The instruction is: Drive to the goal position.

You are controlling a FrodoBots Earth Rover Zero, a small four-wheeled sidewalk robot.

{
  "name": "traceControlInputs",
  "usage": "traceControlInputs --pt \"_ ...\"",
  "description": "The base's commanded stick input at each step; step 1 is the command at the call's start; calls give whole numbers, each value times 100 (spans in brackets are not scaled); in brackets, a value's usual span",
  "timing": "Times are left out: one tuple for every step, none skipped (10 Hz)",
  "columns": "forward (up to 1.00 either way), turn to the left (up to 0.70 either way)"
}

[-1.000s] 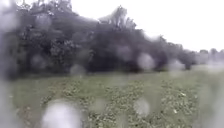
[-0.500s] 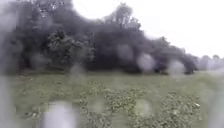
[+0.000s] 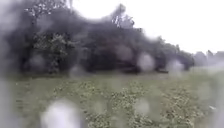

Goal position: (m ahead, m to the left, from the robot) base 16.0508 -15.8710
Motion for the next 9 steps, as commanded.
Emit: traceControlInputs --pt "85 -34" --pt "85 -34" --pt "85 -34" --pt "85 -34" --pt "85 -34" --pt "85 -34" --pt "85 -34" --pt "85 -34" --pt "85 -34"
